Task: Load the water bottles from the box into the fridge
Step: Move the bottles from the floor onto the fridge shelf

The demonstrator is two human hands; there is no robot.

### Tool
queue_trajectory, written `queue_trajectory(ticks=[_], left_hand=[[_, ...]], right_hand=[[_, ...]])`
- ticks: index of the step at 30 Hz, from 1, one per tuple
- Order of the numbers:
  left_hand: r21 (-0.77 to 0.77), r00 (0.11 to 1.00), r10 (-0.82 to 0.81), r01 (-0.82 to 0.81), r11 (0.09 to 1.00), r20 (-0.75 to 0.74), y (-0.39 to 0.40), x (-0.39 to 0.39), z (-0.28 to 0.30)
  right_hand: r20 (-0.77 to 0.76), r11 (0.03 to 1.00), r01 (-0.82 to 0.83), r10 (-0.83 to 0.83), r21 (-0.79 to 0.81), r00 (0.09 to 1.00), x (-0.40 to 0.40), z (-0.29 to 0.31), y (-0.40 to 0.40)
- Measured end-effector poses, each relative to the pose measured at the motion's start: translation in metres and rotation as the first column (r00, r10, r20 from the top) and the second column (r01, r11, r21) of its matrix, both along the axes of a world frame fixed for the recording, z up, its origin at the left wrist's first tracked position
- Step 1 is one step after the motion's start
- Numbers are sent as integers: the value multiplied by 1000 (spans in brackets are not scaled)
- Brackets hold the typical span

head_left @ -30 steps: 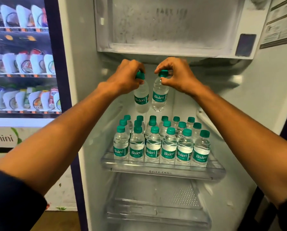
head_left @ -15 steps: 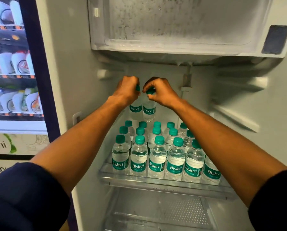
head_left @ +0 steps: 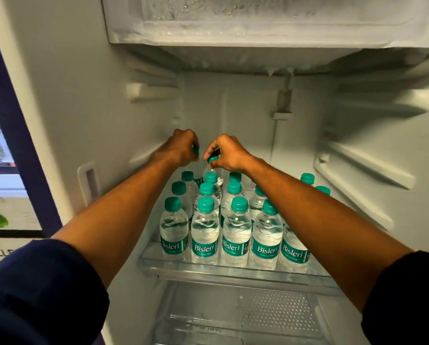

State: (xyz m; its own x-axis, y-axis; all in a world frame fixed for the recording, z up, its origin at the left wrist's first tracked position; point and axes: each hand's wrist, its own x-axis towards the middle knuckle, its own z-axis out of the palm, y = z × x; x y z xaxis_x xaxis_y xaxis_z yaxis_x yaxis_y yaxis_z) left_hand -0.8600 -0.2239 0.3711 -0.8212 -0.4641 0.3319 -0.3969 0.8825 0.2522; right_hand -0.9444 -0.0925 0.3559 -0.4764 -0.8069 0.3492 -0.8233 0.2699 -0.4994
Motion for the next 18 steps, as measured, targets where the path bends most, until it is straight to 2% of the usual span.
queue_trajectory(ticks=[11, 18], left_hand=[[14, 991, 2, -4, 1000, 134, -5, -13, -21], [16, 985, 25, -28, 999, 168, -4, -13, -19]], right_hand=[[82, 998, 22, -26, 53, 996, -5, -16, -10], [61, 993, 40, -47, 115, 997, -5, -17, -7]])
